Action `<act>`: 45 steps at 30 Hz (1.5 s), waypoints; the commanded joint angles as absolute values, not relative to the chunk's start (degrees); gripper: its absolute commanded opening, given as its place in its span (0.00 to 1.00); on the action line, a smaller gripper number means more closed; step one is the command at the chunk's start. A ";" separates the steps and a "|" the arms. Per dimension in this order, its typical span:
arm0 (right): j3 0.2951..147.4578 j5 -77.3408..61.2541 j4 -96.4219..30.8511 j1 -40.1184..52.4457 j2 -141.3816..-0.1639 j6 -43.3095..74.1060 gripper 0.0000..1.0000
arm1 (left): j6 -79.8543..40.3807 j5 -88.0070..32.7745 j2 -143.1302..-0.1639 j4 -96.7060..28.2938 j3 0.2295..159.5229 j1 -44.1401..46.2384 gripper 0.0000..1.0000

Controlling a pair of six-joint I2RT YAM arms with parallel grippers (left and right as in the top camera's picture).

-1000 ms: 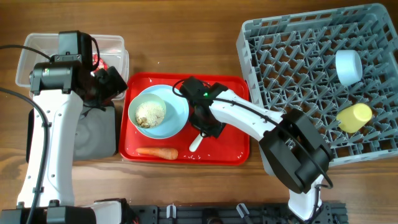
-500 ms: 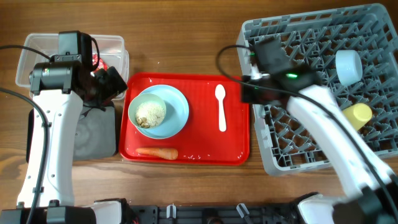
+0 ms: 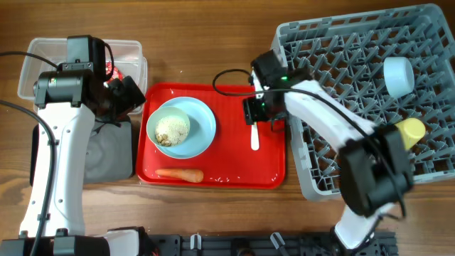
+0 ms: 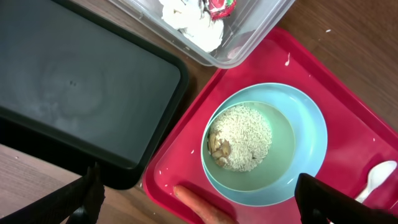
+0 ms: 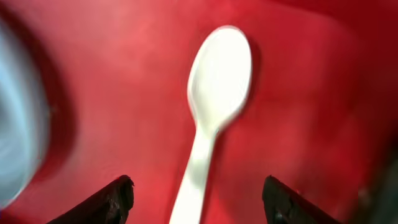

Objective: Sort waste into correct bins and load items into the dishwasher rack
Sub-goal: 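Carry the spoon into the rack and release it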

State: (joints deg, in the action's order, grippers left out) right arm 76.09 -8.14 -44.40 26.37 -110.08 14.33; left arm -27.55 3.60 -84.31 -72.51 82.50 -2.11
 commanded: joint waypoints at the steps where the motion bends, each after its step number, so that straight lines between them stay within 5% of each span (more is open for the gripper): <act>1: 76.16 -4.40 -42.30 26.46 -116.66 17.21 0.65 | -27.46 3.49 -83.79 -72.49 82.52 -2.42 1.00; 3: 76.16 -1.50 -42.09 26.46 -118.96 18.22 0.58 | -27.49 3.51 -83.79 -72.49 82.52 -2.42 1.00; 7: 76.16 -1.28 -43.38 26.46 -119.39 19.68 0.20 | -27.46 3.49 -83.79 -72.49 82.52 -2.42 1.00; 13: 76.16 -8.01 -47.11 26.46 -119.37 19.68 0.04 | -27.46 3.51 -83.79 -72.44 82.52 -2.42 1.00; 20: 76.18 -7.86 -52.86 26.15 -103.04 10.92 0.04 | -27.46 3.51 -83.79 -72.47 82.52 -2.42 1.00; 25: 76.16 14.17 -53.67 22.22 -85.54 2.20 0.04 | -27.46 3.51 -83.79 -72.44 82.52 -2.42 1.00; 36: 68.03 -1.34 -56.29 12.69 -90.28 -1.52 0.06 | -27.46 3.49 -83.79 -72.44 82.52 -2.42 1.00; 41: 67.75 -1.39 -56.45 12.69 -90.43 -1.15 0.44 | -27.46 3.51 -83.79 -72.47 82.52 -2.42 1.00; 45: 68.27 -1.87 -56.18 12.69 -90.37 3.66 0.43 | -27.44 3.51 -83.79 -72.49 82.52 -2.42 1.00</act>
State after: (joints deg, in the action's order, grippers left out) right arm 67.92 -0.43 -56.53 12.64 -89.80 -0.05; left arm -27.53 3.57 -84.31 -72.49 82.50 -2.11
